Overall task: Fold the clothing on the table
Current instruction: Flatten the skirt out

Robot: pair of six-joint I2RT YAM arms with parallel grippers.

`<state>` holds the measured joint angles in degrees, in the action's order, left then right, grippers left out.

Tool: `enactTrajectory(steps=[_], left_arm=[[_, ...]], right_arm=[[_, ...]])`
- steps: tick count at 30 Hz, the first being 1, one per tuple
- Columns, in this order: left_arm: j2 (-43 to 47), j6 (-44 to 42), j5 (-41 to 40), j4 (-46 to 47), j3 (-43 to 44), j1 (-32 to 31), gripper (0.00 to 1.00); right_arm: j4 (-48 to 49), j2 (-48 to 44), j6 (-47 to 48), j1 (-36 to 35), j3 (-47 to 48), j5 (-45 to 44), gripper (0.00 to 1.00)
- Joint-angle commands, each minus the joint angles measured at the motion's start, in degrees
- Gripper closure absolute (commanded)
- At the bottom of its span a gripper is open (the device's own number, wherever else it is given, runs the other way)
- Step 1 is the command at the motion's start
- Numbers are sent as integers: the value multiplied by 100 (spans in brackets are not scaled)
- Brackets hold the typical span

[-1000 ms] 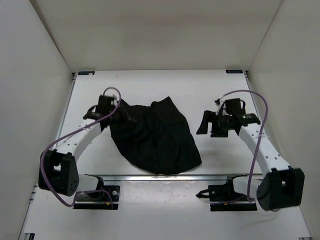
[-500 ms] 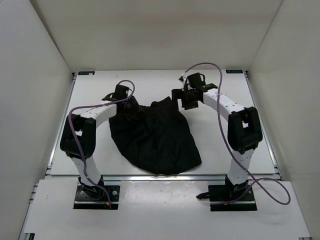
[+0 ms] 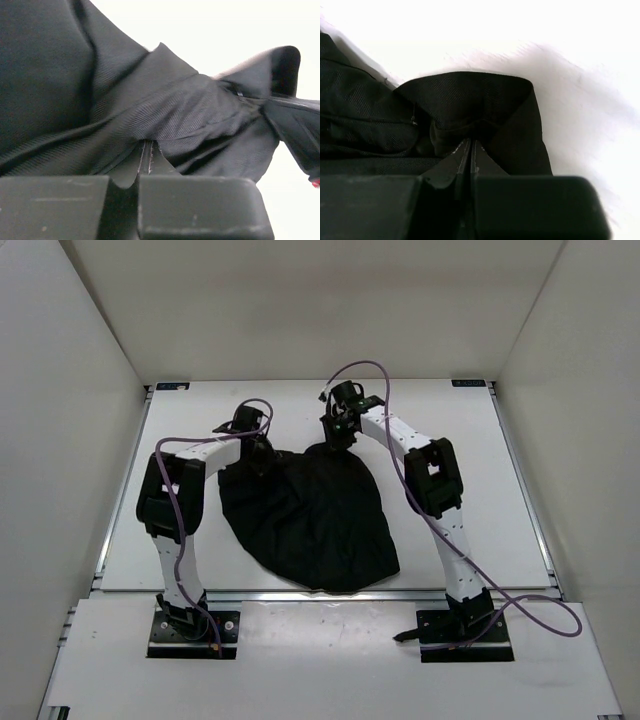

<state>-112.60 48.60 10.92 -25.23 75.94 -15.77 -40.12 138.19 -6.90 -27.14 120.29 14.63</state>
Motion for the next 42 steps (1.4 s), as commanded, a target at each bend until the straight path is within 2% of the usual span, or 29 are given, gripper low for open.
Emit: enactTrajectory(steps=[1, 6, 12, 15, 17, 21, 24, 27, 29, 32, 35, 38, 39, 42], left_arm=[[264, -52, -11, 36, -88, 118, 100], [774, 62, 103, 168, -36, 337, 100], [1696, 238, 331, 290, -79, 627, 100], [2135, 343, 419, 291, -298, 663, 100], [2390, 387, 481, 317, -474, 637, 100], [2655, 256, 534, 203, -695, 497, 100], [2603, 290, 534, 194, -712, 110, 100], [2305, 317, 587, 194, -582, -356, 100], [2014, 264, 648, 124, -318, -794, 98], [1487, 212, 587, 80, 235, -1277, 82], [698, 115, 604, -25, 911, -1603, 59], [-40, 1, 491, -341, 1736, -1867, 48], [-278, -43, 447, -377, 2053, -1947, 39], [-824, -79, 297, -605, 2896, -2114, 29]], right_arm=[[-286, -538, -66, 85, 153, -320, 100], [-417, -1643, -92, 419, 171, -321, 100], [-146, -3549, -145, 824, -1040, 4, 100], [-40, -4421, -198, 1034, -1928, 477, 100], [74, -5210, -451, 1157, -2910, 663, 100], [215, -6434, -1085, 1500, -4757, 558, 100], [443, -7287, -1690, 1545, -6513, 716, 100], [443, -7691, -2227, 1264, -7543, 454, 100], [243, -7893, -2569, 1167, -7887, -159, 99], [189, -8299, -2818, 1534, -8355, -190, 100], [347, -8361, -2572, 1860, -8540, 161, 100], [478, -8177, -2448, 1774, -8496, 347, 100], [487, -8159, -2422, 1669, -8496, 408, 100], [610, -7940, -2474, 1370, -8434, 461, 99]])
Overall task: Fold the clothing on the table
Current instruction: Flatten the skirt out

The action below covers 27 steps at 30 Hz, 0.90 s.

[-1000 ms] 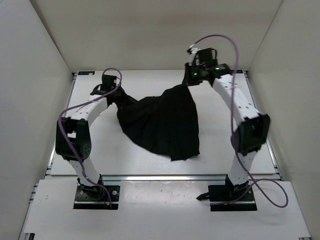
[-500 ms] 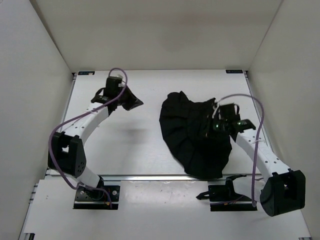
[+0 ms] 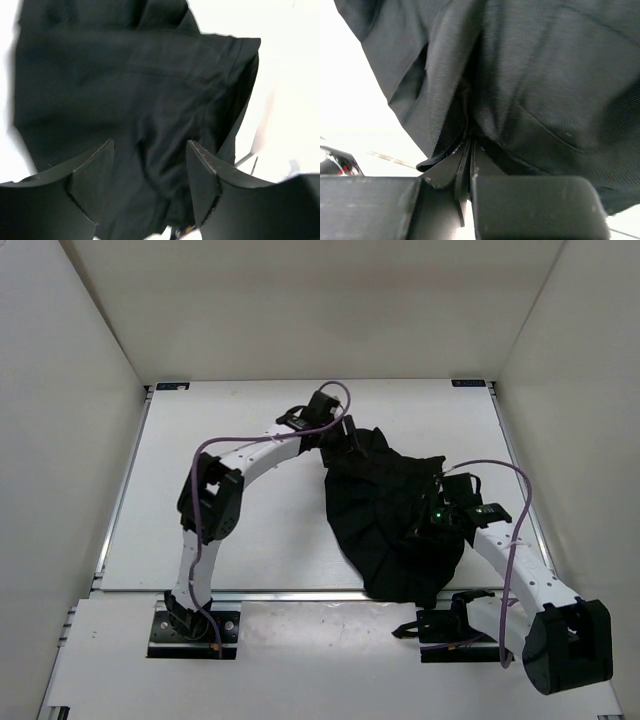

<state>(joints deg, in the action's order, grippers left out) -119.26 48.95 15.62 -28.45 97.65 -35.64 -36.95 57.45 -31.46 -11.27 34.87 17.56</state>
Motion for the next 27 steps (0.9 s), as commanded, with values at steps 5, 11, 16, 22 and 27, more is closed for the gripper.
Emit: enactTrajectory(steps=[5, 11, 16, 22, 27], left_arm=[[-1448, 18, -524, -1292, 2343, -181, 25], [-2662, 124, -621, -2295, 3708, -110, 16], [-3208, 88, -551, -2832, 4315, -66, 70], [-2797, -332, -1006, -3201, 3526, 144, 100], [-999, -720, -1184, -2325, 186, 592, 100]], right_arm=[[530, 284, -105, -420, 169, 335, 100], [548, 319, 52, -297, 459, 528, 99], [548, 311, 114, -262, 565, 634, 100], [557, 232, 149, -218, 591, 722, 100], [601, 284, 246, -165, 582, 845, 99]])
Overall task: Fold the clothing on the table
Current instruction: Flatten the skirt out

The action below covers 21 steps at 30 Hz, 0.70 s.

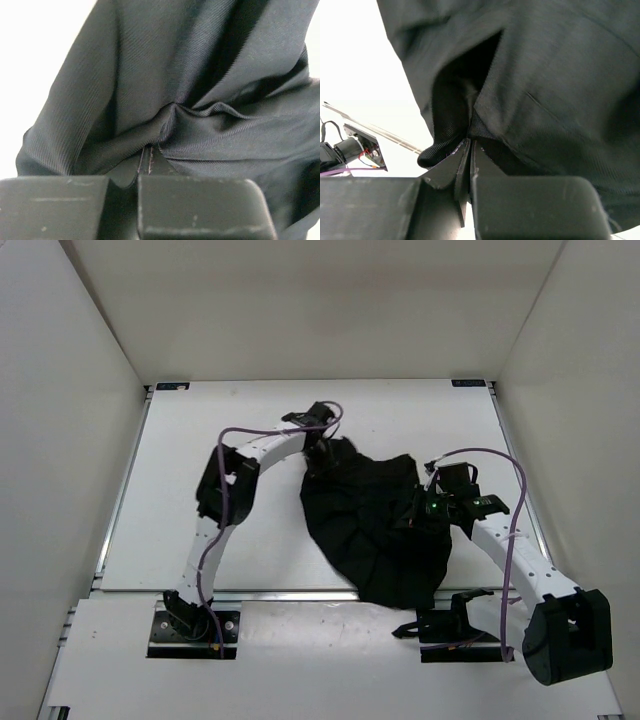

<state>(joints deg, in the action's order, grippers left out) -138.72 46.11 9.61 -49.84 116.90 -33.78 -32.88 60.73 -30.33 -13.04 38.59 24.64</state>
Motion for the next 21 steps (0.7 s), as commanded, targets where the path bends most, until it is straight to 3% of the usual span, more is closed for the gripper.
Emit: enactTrajectory(steps=[1, 3, 7, 8, 10, 11, 17, 21], left_arm=[[1239, -384, -522, 286, -2237, 581, 100], [2239, -322, -399, 791, -3808, 916, 100], [3488, -506, -267, 1091, -5105, 1470, 100], [3727, -515, -179, 1161, -5246, 1514, 87], [4078, -550, 93, 1223, -5309, 1498, 58], [4272, -472, 103, 1205, -5240, 1497, 54], [4538, -102, 261, 1231, -4380, 1058, 46], [3960, -172, 209, 1338, -3668, 856, 44]], right_arm=[[142, -26, 124, 3, 228, 146, 100], [98, 52, 123, 20, 193, -3, 100], [10, 166, 184, 344, -35, -197, 100], [10, 254, 202, 398, -44, -232, 100], [63, 456, 369, 364, -1, -249, 100], [71, 605, 404, 372, 8, -293, 100], [221, 1037, 475, 135, 272, -452, 100], [300, 1213, 475, 82, 412, -478, 100]])
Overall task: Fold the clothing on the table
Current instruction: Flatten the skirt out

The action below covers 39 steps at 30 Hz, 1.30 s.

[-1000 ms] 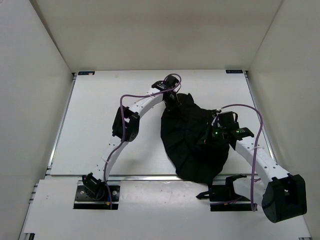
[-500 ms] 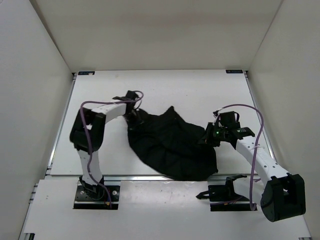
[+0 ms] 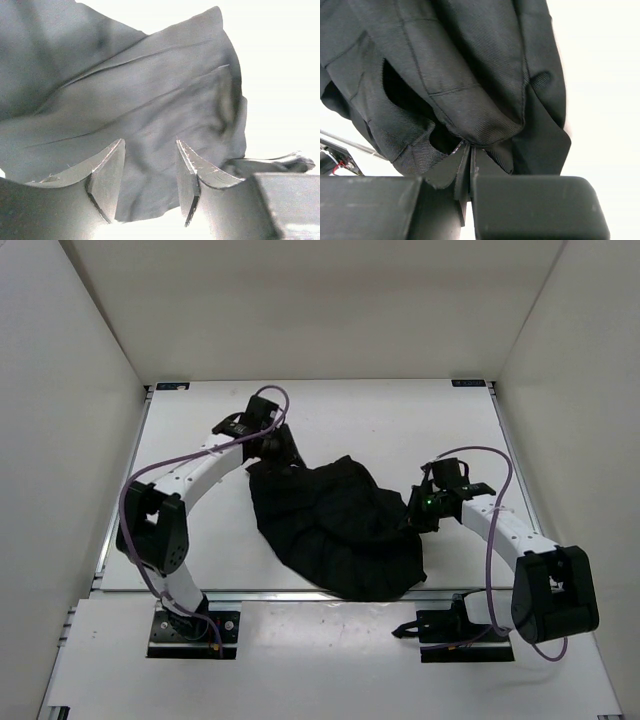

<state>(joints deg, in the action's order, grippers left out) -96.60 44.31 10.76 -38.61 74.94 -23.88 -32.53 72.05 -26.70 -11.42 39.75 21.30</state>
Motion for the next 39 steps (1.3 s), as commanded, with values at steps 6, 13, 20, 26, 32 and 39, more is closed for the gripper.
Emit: enactTrajectory(steps=[6, 13, 20, 26, 32, 39], left_arm=[[-1552, -309, -495, -427, 2347, -898, 44], [-3530, -740, -1278, -2017, 5335, -1417, 43], [-4244, -758, -1514, -2476, 5875, -1585, 32], [-4464, -802, -1771, -2441, 5593, -1778, 31], [-4956, -757, -1771, -2687, 6015, -1822, 35], [-5150, -749, -1683, -2827, 6085, -1866, 100]], right_arm=[[309, 318, 139, -124, 402, -144, 100], [406, 468, 121, -229, 507, -108, 100], [502, 476, 95, -264, 428, -21, 100], [555, 433, 51, -255, 350, 32, 100], [573, 310, 103, -185, 235, 76, 100], [538, 160, 138, -106, 244, 103, 100]])
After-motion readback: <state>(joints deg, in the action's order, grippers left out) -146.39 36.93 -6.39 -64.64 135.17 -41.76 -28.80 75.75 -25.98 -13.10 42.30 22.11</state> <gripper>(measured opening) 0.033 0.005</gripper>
